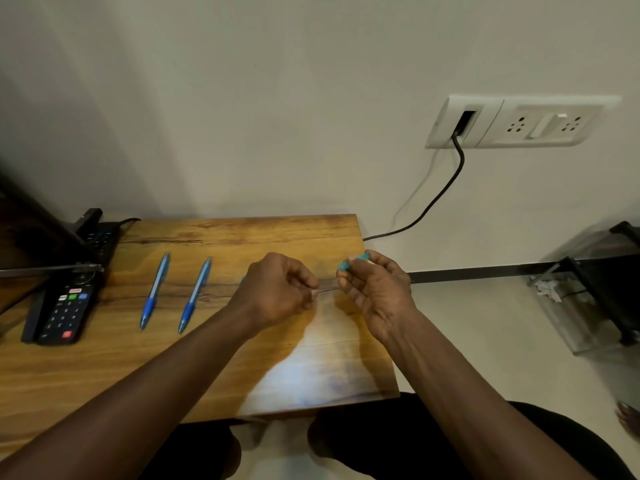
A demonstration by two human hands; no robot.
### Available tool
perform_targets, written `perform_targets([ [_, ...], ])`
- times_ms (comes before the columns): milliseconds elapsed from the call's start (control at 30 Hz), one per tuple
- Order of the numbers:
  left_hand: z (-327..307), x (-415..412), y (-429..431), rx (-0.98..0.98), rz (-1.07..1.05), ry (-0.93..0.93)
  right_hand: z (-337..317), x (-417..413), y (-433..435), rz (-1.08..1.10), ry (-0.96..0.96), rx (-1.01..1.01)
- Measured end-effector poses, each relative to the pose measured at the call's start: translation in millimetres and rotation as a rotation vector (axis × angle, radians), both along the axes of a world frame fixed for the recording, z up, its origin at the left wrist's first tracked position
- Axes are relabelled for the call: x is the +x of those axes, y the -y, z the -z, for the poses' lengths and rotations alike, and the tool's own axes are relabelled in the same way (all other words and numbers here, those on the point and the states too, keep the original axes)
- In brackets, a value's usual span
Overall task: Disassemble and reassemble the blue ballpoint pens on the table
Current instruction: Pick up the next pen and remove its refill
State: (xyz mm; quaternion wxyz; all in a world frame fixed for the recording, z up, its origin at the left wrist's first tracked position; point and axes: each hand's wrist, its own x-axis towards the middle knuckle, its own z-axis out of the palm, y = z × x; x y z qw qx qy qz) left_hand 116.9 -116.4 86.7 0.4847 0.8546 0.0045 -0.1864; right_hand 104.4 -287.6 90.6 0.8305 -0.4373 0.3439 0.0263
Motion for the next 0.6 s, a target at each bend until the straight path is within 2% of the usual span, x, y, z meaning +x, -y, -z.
perform_targets([
  [67, 2.5, 1.4, -2.5, 0.25, 0.184, 0.087, -0.5, 0.3, 0.8, -0.002, -0.008, 0.01],
  [133, 2.1, 1.3, -2.2, 0.411, 0.348, 0.148, -2.4, -0.1, 0.3, -0.01, -0.018, 0.01],
  [267, 8.9, -3.5, 0.6, 0.468, 0.473, 0.168, -4.0, 1.6, -2.0, -0.023, -0.019, 0.032],
  [433, 14.7, -2.2, -3.3, 0.481, 0.434, 0.19, -3.7, 2.9, -5.6, -0.039, -0.008, 0.041],
  [500, 11.2, 1.0, -3.1, 0.295, 0.244, 0.146, -4.6, 2.9, -6.0, -0.053, 0.006, 0.013],
  [600, -5.1, 1.1, 1.4, -0.258, -0.141, -0.136, -3.1, 3.7, -8.6, -0.068, 0.035, -0.095],
])
